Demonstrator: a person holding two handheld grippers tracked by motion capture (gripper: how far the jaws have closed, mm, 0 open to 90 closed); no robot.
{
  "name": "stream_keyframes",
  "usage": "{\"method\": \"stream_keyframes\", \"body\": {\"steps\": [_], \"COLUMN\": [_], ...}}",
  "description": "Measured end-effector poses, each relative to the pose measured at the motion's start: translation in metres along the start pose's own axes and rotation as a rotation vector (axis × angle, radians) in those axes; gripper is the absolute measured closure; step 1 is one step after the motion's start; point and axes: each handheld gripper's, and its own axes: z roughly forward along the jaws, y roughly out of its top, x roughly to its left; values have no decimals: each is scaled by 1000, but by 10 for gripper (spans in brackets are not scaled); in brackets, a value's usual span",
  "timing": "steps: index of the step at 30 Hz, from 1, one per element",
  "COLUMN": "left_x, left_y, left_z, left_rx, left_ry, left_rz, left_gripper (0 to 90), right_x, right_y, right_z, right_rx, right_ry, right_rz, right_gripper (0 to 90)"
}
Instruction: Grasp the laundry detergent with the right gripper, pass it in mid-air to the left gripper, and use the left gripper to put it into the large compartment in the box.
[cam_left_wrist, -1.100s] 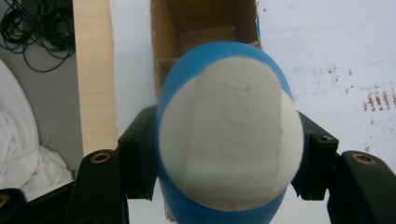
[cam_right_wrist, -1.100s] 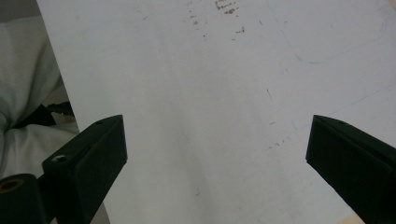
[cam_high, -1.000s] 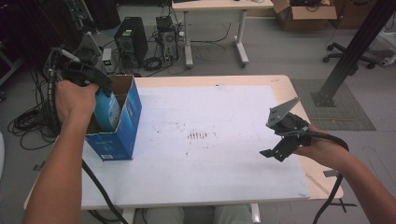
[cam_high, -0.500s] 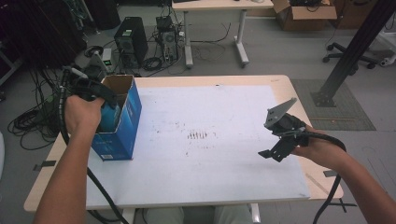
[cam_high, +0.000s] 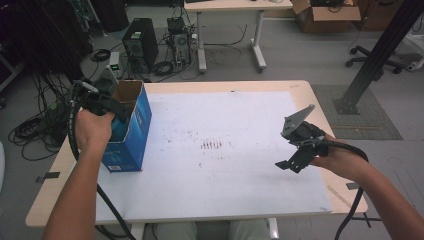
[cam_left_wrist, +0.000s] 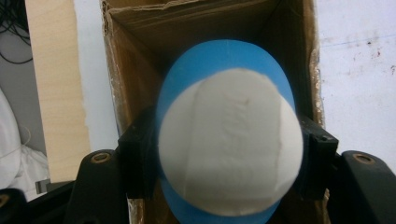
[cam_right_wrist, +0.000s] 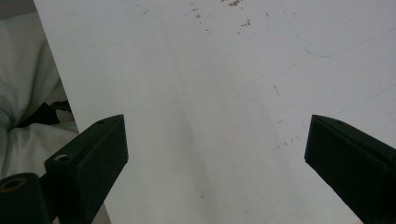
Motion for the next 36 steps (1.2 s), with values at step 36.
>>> {"method": "stream_keyframes", "body": {"steps": [36], "left_x": [5], "left_y": [-1], "left_z": [24], "left_rx": [34], "left_ry": [-25], "left_rz": [-13], "left_gripper": [306], "right_x": [0], "right_y": [3], "right_z": [13], "right_rx": [17], "right_ry": [21], "right_rz": [7], "right_gripper": [59]}}
